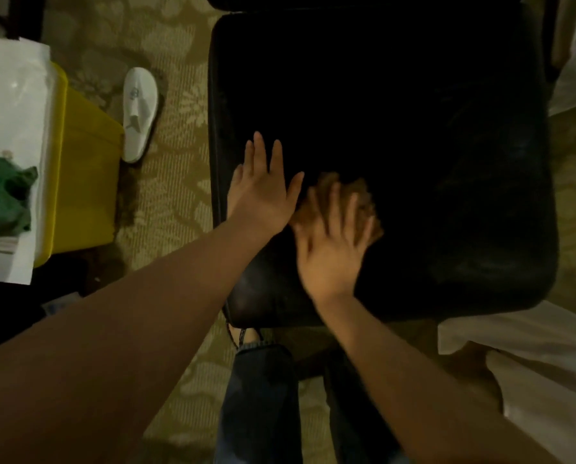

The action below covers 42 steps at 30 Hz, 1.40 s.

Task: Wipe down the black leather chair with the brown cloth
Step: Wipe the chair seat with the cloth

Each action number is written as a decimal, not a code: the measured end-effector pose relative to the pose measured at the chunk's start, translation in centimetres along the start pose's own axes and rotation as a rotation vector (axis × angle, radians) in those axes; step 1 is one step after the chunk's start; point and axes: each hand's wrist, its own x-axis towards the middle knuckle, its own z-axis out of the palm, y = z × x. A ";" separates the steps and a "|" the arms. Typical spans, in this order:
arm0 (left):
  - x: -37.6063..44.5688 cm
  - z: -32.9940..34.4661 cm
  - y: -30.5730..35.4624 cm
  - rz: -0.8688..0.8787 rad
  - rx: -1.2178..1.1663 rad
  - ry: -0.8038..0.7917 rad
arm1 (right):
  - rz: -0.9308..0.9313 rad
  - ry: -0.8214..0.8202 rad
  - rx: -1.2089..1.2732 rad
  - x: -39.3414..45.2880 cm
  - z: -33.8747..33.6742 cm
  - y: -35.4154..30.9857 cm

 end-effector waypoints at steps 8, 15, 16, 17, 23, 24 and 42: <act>0.6 1.2 5.7 0.043 -0.022 -0.093 | -0.633 -0.100 -0.089 -1.0 -1.2 7.6; 0.8 2.3 6.6 -0.043 0.062 -0.126 | 0.327 -0.011 0.080 -2.1 -4.0 19.5; 0.8 2.5 7.1 -0.063 0.074 -0.119 | 0.429 0.004 0.112 -1.8 -3.8 18.3; 0.8 2.6 7.7 -0.080 0.075 -0.109 | 0.479 0.018 0.138 -1.4 -3.6 16.6; 1.5 2.9 11.8 0.000 0.077 -0.062 | 0.067 0.006 0.032 -2.2 -1.3 6.6; 1.5 3.0 12.7 0.018 0.067 -0.083 | -0.004 -0.003 0.034 -2.4 -1.3 6.4; 2.8 5.5 17.0 -0.223 0.021 -0.071 | 0.285 0.075 0.137 -3.5 -1.5 11.6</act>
